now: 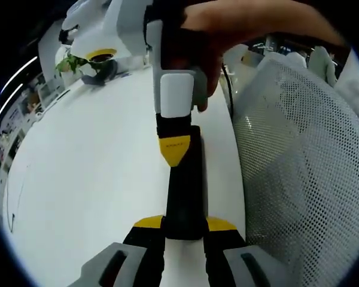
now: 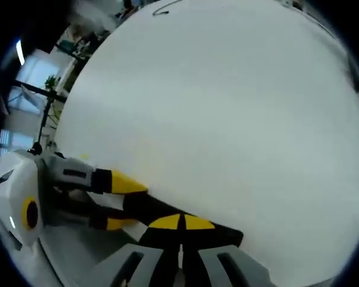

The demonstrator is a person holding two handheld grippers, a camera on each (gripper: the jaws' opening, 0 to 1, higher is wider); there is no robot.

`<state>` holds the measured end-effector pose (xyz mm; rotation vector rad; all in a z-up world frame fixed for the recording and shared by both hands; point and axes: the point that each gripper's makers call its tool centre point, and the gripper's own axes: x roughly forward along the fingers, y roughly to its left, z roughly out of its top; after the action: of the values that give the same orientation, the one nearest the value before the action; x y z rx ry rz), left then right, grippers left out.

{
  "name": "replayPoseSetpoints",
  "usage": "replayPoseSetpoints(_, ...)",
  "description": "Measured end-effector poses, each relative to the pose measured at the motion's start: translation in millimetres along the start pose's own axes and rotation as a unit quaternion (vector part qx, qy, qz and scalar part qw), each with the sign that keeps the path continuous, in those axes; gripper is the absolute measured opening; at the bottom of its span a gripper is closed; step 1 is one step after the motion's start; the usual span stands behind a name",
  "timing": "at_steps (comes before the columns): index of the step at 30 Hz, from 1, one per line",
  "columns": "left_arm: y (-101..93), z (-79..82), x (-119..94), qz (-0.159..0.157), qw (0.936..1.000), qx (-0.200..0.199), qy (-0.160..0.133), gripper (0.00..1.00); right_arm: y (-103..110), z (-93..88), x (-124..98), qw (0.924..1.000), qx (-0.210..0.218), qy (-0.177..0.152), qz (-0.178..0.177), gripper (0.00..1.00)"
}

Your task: Press the specified remote control buttons in sequence, fully releasing each button before pressing the next.

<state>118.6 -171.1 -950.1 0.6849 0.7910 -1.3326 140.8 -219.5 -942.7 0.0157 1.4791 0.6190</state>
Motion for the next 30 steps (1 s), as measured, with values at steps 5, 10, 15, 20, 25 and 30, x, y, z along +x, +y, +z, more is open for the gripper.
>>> replayPoseSetpoints(5,-0.2,0.1,0.0,0.0,1.0,0.001,0.001,0.24,2.4,-1.7,-6.4,1.0,0.002,-0.007,0.007,0.0)
replayPoseSetpoints(10,-0.5,0.3,0.2,0.0,1.0,0.0,0.001,0.24,7.6,-5.6,-7.1,0.9999,0.0,-0.001,0.015,0.0)
replayPoseSetpoints(15,-0.4,0.4,0.7,0.001,1.0,-0.002,0.002,0.24,6.1,-12.3,-2.9,0.9999,-0.009,0.007,0.007,0.0)
replayPoseSetpoints(20,-0.1,0.2,0.8,0.001,1.0,-0.003,0.004,0.24,9.0,-12.3,-0.7,0.9999,-0.008,0.004,0.01,0.0)
replayPoseSetpoints(25,0.0,0.3,1.2,0.001,1.0,-0.004,0.006,0.24,7.8,-13.9,1.0,0.9998,-0.016,0.007,0.004,0.0)
replayPoseSetpoints(30,-0.2,0.4,1.3,0.002,0.9999,-0.005,0.009,0.25,7.3,-14.4,1.2,0.9999,-0.012,0.0,0.006,0.0)
